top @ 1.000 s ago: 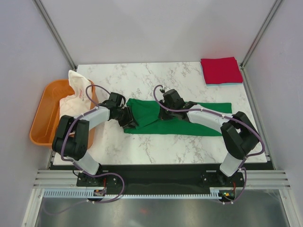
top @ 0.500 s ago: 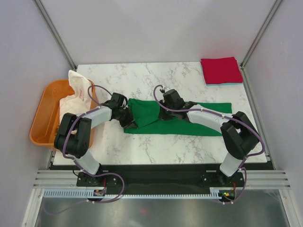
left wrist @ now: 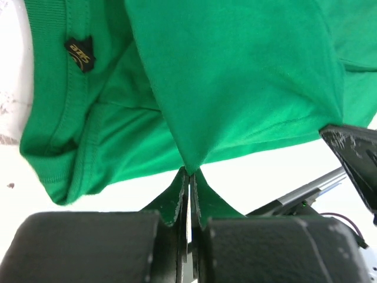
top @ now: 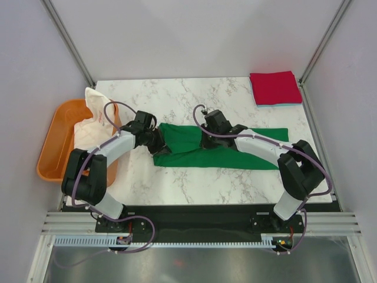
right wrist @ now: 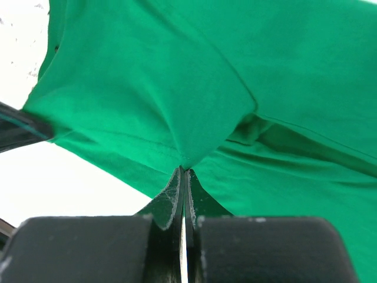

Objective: Fold and stack the t-shirts
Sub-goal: Fold the tshirt

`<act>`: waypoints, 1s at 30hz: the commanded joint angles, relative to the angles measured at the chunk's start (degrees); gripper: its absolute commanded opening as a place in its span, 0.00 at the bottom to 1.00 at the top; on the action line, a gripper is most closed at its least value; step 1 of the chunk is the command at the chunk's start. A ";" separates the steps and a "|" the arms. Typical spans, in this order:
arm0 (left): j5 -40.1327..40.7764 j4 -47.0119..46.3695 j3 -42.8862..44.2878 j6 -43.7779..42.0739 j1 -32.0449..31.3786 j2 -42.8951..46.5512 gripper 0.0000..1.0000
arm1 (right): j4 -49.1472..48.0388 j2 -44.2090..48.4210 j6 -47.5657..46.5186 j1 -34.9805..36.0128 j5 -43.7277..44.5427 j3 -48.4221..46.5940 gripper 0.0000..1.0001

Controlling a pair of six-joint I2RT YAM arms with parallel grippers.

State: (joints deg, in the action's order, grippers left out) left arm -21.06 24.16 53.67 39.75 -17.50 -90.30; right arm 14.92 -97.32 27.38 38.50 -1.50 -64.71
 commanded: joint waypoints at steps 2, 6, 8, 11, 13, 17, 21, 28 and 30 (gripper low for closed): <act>-1.61 3.43 3.54 2.00 -0.08 3.73 0.02 | 3.09 3.89 -0.22 -2.90 -0.61 -2.35 0.00; -3.99 5.80 3.64 2.26 0.01 4.52 0.02 | 3.72 3.89 -0.92 -3.35 -2.72 -1.74 0.00; -4.34 5.98 2.76 2.53 0.01 5.13 0.02 | 3.63 3.54 -1.01 -3.52 -3.86 -1.13 0.00; -4.34 6.34 0.83 2.53 -0.08 6.28 0.02 | 3.54 2.75 -1.01 -3.43 -4.92 -0.25 0.00; -4.17 6.42 -1.37 2.35 -0.34 6.98 0.02 | 3.36 2.49 -1.10 -3.43 -5.01 0.37 0.00; -2.76 6.34 -4.10 2.61 -1.75 6.90 0.02 | 3.19 2.22 -1.45 -3.43 -5.27 1.78 0.00; -1.80 6.25 -5.59 3.05 -3.59 6.10 0.02 | 3.36 1.43 -1.62 -3.43 -6.06 1.86 0.00; -0.04 6.34 -5.94 2.97 -4.30 5.40 0.02 | 4.15 0.38 -2.24 -3.96 -6.15 2.48 0.00; 0.23 6.25 -6.12 2.88 -4.47 4.26 0.02 | 4.33 -0.67 -2.68 -4.05 -6.67 2.57 0.00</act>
State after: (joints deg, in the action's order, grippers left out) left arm -22.57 29.67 48.01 41.19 -21.54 -84.84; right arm 18.70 -96.12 26.15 35.00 -7.88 -62.74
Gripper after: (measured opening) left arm 0.031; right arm 0.010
